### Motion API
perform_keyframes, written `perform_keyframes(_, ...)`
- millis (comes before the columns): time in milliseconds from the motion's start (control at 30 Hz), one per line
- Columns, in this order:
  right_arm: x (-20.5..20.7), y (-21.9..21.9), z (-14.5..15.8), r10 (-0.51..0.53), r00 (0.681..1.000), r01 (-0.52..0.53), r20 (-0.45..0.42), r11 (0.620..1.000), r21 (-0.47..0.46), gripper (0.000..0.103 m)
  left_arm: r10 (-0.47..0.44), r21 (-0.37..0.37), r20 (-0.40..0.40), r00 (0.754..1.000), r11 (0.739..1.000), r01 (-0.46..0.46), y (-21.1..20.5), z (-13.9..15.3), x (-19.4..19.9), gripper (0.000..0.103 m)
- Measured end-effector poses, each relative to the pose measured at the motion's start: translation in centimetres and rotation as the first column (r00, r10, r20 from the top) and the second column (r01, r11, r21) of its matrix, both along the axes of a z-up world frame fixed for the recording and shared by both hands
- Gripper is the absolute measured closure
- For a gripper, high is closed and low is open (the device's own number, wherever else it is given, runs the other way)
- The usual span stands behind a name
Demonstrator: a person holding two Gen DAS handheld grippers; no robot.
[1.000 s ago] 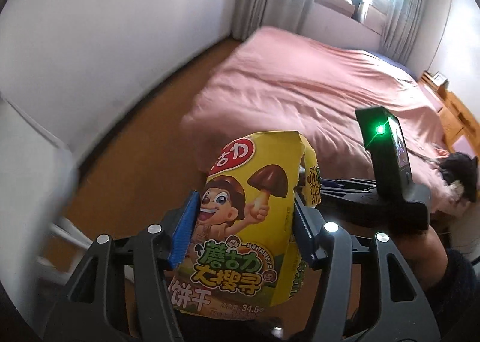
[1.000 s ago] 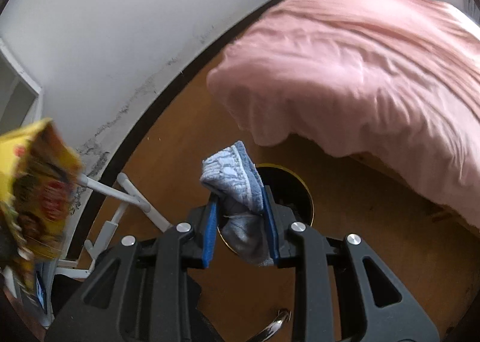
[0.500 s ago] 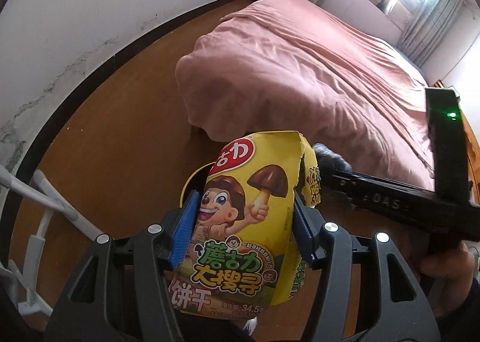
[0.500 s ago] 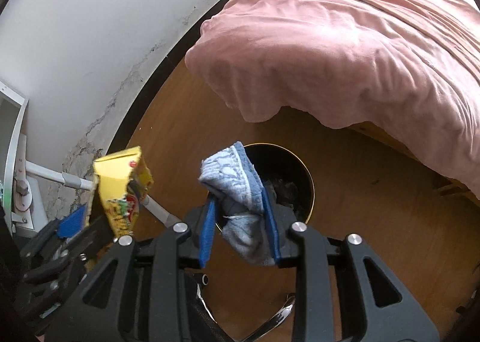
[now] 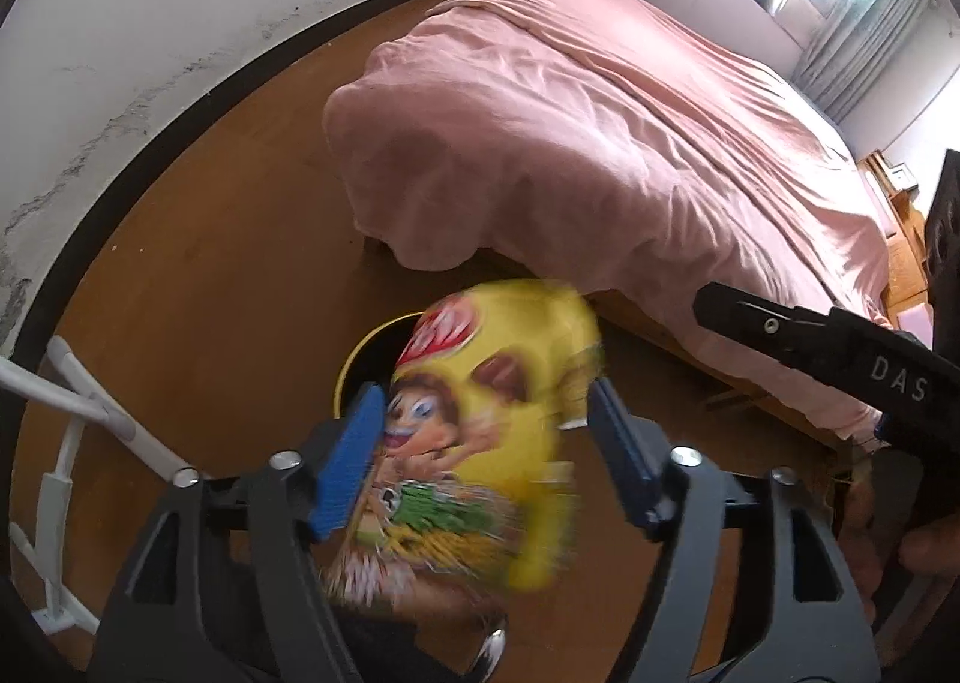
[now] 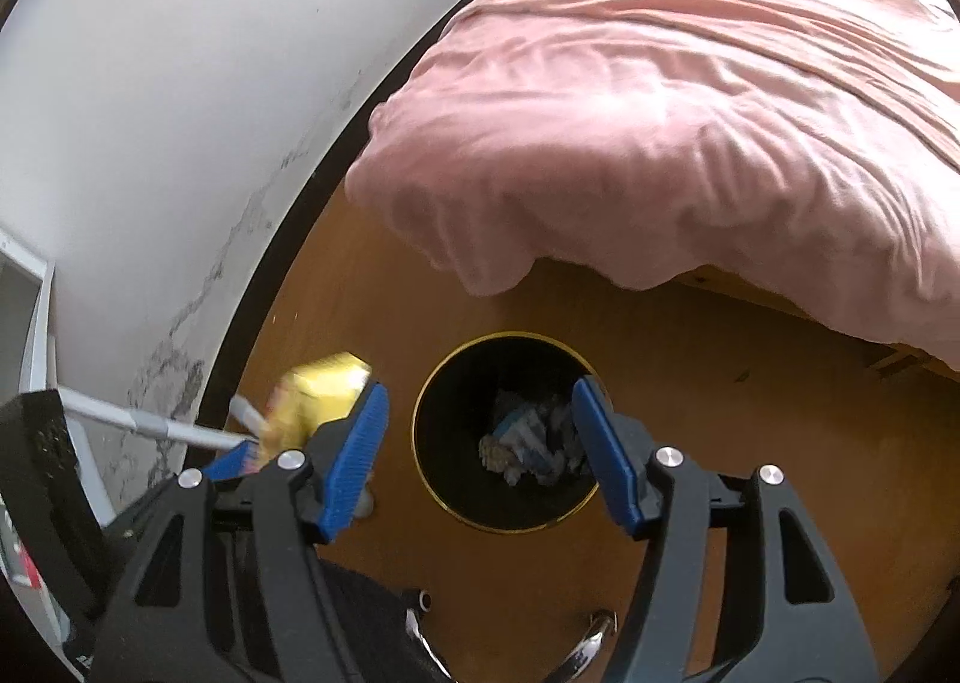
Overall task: Collect trash
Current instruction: 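Carry the cookie bag and grey cloth over the bin and release them, then return to the desk and grasp the red plastic lid with the left gripper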
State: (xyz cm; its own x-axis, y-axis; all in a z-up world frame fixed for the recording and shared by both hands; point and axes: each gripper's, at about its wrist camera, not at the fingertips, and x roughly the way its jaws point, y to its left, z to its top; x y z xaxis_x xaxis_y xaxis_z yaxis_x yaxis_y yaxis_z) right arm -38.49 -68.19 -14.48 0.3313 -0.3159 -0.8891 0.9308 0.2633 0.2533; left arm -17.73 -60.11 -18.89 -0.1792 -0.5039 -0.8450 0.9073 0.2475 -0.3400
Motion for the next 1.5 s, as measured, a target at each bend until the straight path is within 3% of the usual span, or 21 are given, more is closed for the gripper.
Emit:
perform_keyframes(267, -0.6, 0.0, 0.5, -0.011, 1.000, 0.011, 0.018, 1.000, -0.019, 0.036, -0.034, -0.040, 0.047, 0.998, 0.999, 0.036, 0.2, 2.1, -1.1, 0.019)
perform_keyframes(533, 2.5, 2.3, 2.4, 0.108, 0.994, -0.108, -0.008, 0.989, -0.099, 0.031, 0.019, -0.123, 0.146, 0.989, 0.992, -0.001, 6.9, 8.7, 1.4, 0.012)
perform_keyframes(767, 10.1, 8.1, 6.0, 0.341, 0.939, -0.342, -0.037, 0.918, -0.203, 0.029, 0.196, -0.172, 0.288, 0.938, 0.974, -0.151, 17.9, 15.9, 7.9, 0.009)
perform_keyframes(833, 12.3, 10.0, 7.2, 0.404, 0.914, -0.400, -0.027, 0.888, -0.228, 0.029, 0.311, -0.197, 0.331, 0.891, 0.946, -0.257, 22.6, 17.7, 11.7, 0.007)
perform_keyframes(867, 14.0, 11.4, 8.0, 0.449, 0.893, -0.440, -0.022, 0.864, -0.246, 0.027, 0.354, -0.203, 0.349, 0.867, 0.932, -0.299, 24.2, 18.2, 13.0, 0.007)
perform_keyframes(967, 18.4, 15.1, 9.7, 0.570, 0.822, -0.548, 0.000, 0.790, -0.276, 0.024, 0.516, -0.222, 0.398, 0.758, 0.856, -0.466, 31.2, 19.5, 18.3, 0.007)
perform_keyframes(1067, 22.9, 18.7, 10.7, 0.685, 0.728, -0.654, 0.027, 0.706, -0.273, 0.023, 0.637, -0.212, 0.418, 0.648, 0.762, -0.612, 37.8, 19.5, 23.2, 0.007)
perform_keyframes(1100, 24.4, 19.9, 11.0, 0.714, 0.700, -0.680, 0.028, 0.679, -0.277, 0.023, 0.682, -0.203, 0.423, 0.597, 0.713, -0.671, 40.6, 19.3, 25.0, 0.007)
perform_keyframes(1200, 29.2, 24.0, 12.2, 0.799, 0.601, -0.758, 0.030, 0.581, -0.297, 0.023, 0.747, -0.185, 0.405, 0.527, 0.631, -0.753, 45.7, 18.4, 28.0, 0.007)
perform_keyframes(1333, 34.1, 28.4, 13.2, 0.873, 0.486, -0.828, 0.046, 0.476, -0.295, 0.023, 0.799, -0.140, 0.366, 0.477, 0.554, -0.820, 49.8, 16.5, 31.1, 0.007)
perform_keyframes(1367, 35.3, 29.7, 13.4, 0.890, 0.455, -0.845, 0.044, 0.447, -0.294, 0.023, 0.803, -0.130, 0.360, 0.475, 0.548, -0.827, 50.0, 16.1, 31.5, 0.007)
perform_keyframes(1433, 37.1, 31.5, 13.6, 0.912, 0.408, -0.868, 0.037, 0.399, -0.296, 0.023, 0.800, -0.108, 0.328, 0.503, 0.561, -0.821, 50.0, 15.3, 32.5, 0.007)
perform_keyframes(1500, 39.0, 33.5, 13.8, 0.933, 0.360, -0.889, 0.024, 0.351, -0.293, 0.023, 0.805, -0.072, 0.326, 0.495, 0.544, -0.836, 50.1, 14.6, 33.1, 0.007)
